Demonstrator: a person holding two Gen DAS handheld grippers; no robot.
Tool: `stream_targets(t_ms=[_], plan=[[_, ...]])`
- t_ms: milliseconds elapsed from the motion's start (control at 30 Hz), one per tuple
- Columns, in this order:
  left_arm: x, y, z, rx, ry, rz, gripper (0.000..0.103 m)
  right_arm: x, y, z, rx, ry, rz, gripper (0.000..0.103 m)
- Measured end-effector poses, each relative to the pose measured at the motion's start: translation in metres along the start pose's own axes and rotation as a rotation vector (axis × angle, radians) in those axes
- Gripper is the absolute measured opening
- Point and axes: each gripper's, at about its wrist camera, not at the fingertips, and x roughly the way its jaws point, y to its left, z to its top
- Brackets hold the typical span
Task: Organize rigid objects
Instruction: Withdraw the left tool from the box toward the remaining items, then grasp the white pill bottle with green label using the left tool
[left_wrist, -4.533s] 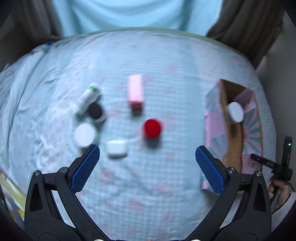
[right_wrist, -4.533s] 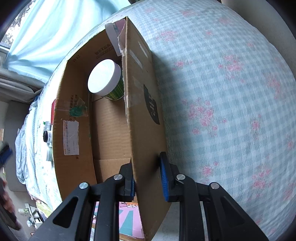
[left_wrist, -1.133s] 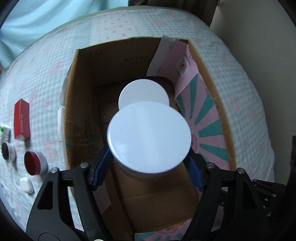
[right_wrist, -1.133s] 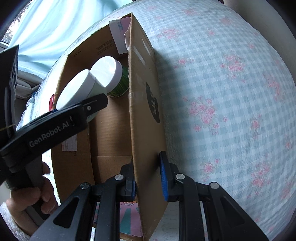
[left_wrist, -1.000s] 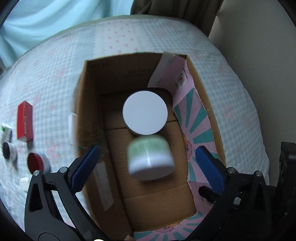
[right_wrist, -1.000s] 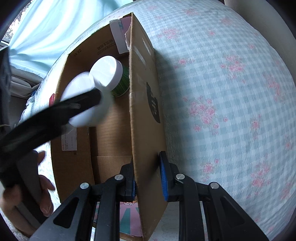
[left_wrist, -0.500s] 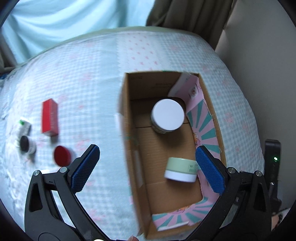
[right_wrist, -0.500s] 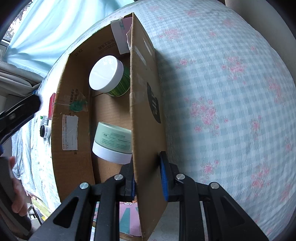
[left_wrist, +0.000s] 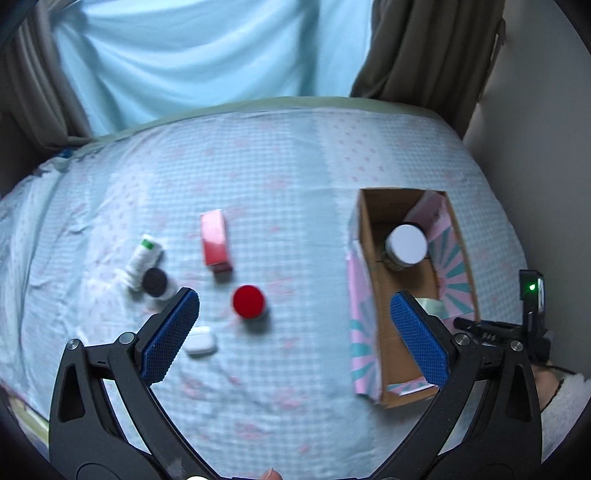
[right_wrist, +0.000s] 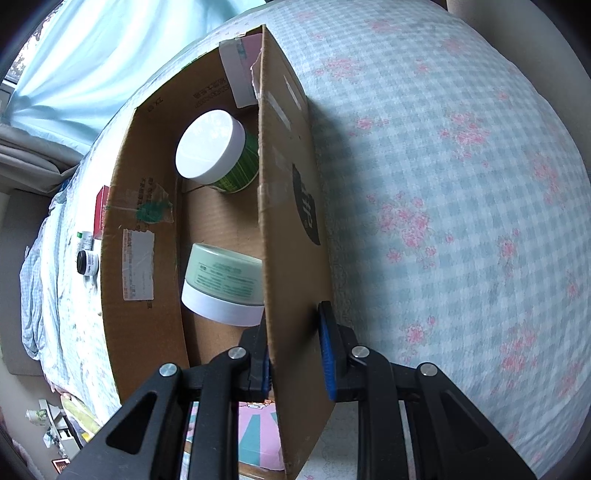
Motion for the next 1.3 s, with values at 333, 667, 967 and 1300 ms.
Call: stream_targets(t_ms=[333, 667, 967, 1300], plan=[[0.031, 0.134, -0.019, -0.052, 0.050, 0.060, 0.103, -0.001, 0.001, -0.003, 0.049, -0.021, -0.012, 0.020], [0.135, 0.259, 0.007, 0.042, 0.174, 0.111, 0.103, -0.001, 0.004, -0.005, 0.062, -0.025, -0.043, 0.020], [0.263, 0.291, 0.031, 0.181, 0.407, 0.010, 0.091, 0.004, 0.007, -0.009, 0.086, -0.017, -0.077, 0.019], [0.313, 0.287, 0.025, 0.255, 0.528, -0.040, 0.067, 0.007, 0.004, -0.014, 0.134, -0.033, -0.077, 0.019]])
